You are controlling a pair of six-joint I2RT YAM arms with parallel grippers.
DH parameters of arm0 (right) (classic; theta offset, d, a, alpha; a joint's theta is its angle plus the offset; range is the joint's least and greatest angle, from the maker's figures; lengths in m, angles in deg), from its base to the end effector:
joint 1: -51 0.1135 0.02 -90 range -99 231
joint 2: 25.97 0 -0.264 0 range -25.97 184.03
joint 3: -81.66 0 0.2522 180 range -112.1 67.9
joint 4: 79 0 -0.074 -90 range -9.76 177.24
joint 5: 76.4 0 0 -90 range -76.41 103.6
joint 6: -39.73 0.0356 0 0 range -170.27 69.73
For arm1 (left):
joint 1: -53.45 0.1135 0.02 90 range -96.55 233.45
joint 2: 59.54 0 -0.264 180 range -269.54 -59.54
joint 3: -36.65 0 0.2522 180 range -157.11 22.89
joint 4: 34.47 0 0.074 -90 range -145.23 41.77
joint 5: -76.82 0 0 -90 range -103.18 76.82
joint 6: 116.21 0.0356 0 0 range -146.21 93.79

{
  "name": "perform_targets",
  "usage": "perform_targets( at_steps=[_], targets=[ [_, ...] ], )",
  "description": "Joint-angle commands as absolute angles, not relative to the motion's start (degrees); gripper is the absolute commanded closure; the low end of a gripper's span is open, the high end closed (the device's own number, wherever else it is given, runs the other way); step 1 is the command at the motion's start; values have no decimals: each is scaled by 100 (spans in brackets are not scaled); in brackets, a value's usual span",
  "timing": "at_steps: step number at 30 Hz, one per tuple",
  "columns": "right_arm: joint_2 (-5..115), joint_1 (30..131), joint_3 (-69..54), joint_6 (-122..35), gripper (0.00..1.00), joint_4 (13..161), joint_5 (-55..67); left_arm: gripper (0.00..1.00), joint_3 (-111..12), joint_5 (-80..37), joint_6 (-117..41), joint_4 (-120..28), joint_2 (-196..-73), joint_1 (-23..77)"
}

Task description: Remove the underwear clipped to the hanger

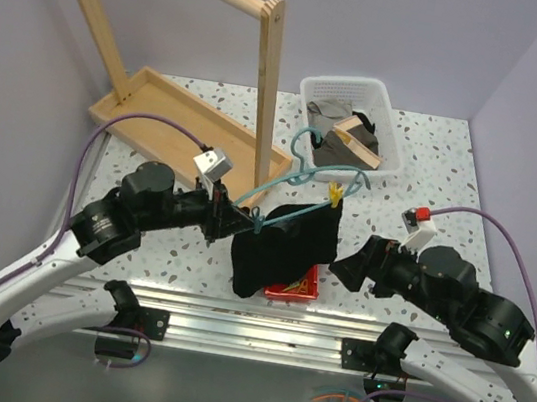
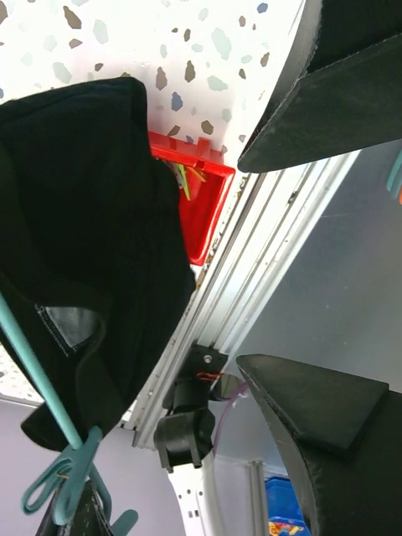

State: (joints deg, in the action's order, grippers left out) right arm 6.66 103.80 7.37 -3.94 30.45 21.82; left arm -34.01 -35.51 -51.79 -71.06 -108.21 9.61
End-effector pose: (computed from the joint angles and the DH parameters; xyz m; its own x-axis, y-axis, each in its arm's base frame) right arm 0.0535 0.0620 0.3707 -0.7172 0.2392 -0.6545 -0.2808 0.7604 0.5856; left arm 0.1226 -0.1365 0.3792 -0.5551 -0.0206 -0.8315 0.7386 0.4475 -0.5042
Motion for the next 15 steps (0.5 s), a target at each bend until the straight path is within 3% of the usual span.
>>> perform_targets(
  at_steps=[1, 15],
  targets=[
    [655, 10365, 524, -316, 8, 2932, 2352, 100, -3293, -1418, -4704, -6442, -10209, 608],
    [1173, 10365, 233, -342, 8, 3037, 2449, 100, -4171, -545, -3834, -7336, -10568, 344]
  ],
)
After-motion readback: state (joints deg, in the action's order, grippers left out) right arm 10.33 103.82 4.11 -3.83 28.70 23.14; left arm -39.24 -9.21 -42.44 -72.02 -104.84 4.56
